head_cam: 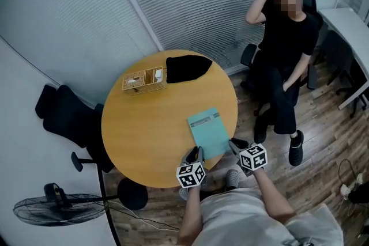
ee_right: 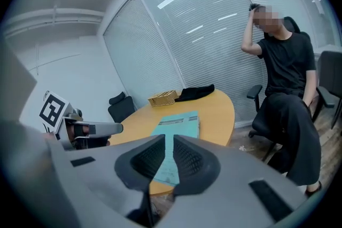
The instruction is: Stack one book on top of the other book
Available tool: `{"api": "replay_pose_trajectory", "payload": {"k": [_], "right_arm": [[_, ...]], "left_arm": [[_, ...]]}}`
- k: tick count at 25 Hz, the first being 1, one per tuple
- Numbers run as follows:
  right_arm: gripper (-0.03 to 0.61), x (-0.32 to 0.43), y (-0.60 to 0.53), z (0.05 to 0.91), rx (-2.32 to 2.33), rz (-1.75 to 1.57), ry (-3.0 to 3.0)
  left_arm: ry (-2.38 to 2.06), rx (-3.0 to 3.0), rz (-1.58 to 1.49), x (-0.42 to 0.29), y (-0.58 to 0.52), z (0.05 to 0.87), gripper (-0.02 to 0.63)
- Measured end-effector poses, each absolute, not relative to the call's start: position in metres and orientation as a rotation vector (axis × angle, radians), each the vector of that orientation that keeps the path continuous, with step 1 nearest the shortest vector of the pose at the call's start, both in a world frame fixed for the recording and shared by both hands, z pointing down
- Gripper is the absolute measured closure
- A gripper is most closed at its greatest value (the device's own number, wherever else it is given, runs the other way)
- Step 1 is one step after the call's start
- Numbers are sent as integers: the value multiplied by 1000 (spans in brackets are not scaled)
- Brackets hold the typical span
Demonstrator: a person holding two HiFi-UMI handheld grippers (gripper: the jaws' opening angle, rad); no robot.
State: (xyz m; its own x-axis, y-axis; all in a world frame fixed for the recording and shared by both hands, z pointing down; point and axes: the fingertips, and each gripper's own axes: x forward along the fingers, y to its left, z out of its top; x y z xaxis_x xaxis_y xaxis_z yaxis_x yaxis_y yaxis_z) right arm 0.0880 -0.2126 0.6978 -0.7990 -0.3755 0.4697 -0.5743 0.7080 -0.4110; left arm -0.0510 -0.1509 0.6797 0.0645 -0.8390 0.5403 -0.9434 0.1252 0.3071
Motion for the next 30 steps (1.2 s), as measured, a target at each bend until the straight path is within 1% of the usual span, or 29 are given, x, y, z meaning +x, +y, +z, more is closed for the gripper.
{"api": "replay_pose_trajectory", "payload": {"k": [1,6,13,23,30], "right_arm": [[526,88,-213,699,744,782,-2558],[554,86,-214,708,751,789,-2517],[557,80,-219,706,787,810,-2519],[557,77,-220,704,762,784,-2515],[557,79,-217,706,727,757,-2510]], "left_arm": [[-1789,1726,218,-51,-150,680,543],[-1711,1748,223,-47,-151,685,586],[-1661,1786,314,-45,-152,687,586],[-1625,1794,258,-47,-160,684,586],[-1640,1812,274,-40,-160,682,586]]}}
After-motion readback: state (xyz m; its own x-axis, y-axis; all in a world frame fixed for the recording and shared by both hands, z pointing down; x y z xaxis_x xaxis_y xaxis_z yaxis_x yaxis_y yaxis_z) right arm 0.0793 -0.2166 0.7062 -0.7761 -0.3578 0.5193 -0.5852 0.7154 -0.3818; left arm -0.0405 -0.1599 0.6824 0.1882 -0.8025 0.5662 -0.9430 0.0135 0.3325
